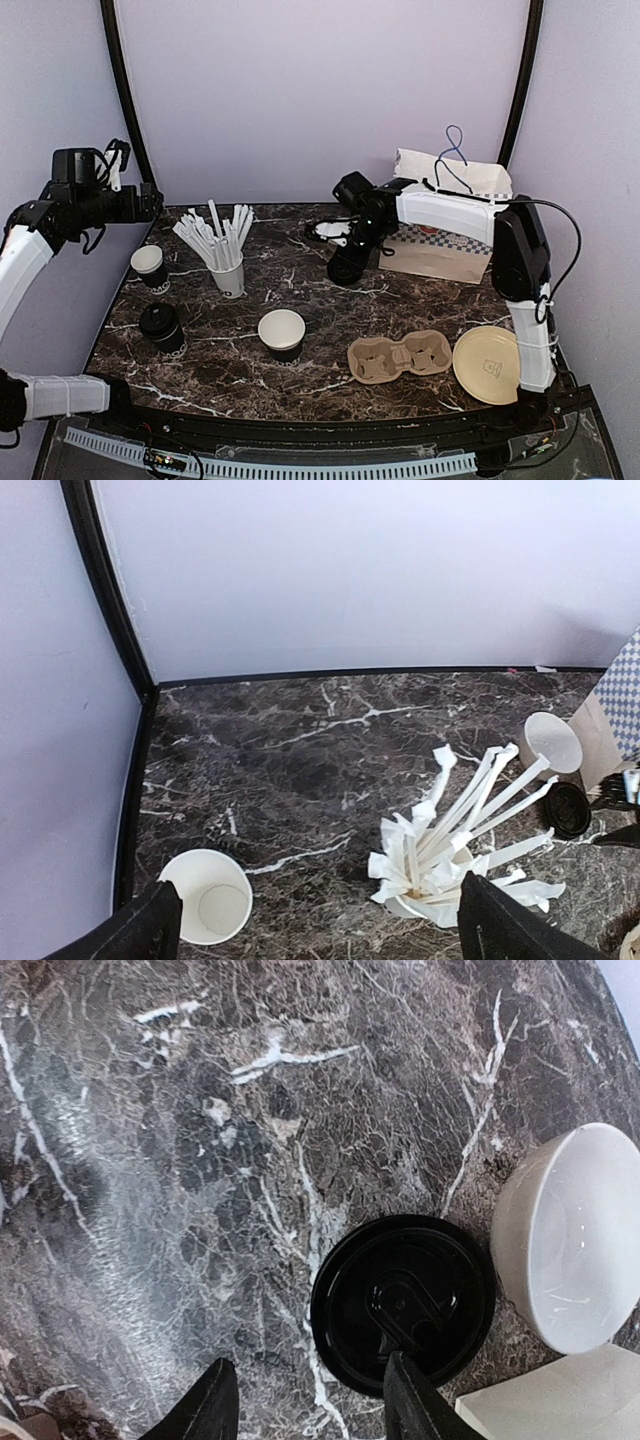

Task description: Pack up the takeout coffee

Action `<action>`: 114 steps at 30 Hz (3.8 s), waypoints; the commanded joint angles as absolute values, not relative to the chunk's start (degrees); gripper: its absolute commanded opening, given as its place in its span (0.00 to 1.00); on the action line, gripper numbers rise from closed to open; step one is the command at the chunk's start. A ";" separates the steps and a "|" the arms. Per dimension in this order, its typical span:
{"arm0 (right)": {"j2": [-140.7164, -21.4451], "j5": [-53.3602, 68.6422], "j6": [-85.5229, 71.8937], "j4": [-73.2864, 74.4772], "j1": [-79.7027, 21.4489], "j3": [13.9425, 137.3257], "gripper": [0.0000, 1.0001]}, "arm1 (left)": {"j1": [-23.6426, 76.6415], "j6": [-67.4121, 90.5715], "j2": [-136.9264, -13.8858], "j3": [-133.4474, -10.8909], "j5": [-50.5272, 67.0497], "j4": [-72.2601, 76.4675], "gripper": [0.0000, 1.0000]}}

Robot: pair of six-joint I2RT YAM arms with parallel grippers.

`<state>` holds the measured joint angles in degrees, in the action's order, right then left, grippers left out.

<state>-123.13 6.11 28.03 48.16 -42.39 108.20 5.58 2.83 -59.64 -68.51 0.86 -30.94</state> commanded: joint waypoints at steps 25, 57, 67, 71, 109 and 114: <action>-134.13 0.96 27.12 52.45 -42.54 115.93 0.21 | 5.64 6.91 -53.90 -64.16 18.25 -22.50 0.81; -110.95 50.38 21.53 52.91 -40.70 116.72 0.08 | 24.25 -6.41 -50.48 -54.24 24.76 -2.81 0.80; -102.34 76.54 7.14 37.65 -39.80 110.06 0.09 | 38.26 -7.75 -54.28 -46.08 24.32 28.01 0.99; -100.96 81.08 -1.06 29.07 -39.64 106.59 0.09 | 46.05 -12.68 -59.12 -46.37 18.93 35.07 0.99; -97.73 80.88 -11.55 16.83 -39.46 99.98 0.10 | 60.12 -22.42 -78.07 -50.57 -5.17 58.37 0.78; -97.73 80.77 -11.90 16.16 -39.55 99.50 0.11 | 60.12 -21.97 -78.67 -51.60 -6.59 57.37 0.77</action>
<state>-98.59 79.92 -11.11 18.57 -39.66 100.68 59.81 -22.55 -78.54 -48.90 -4.45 55.66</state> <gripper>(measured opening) 0.104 0.774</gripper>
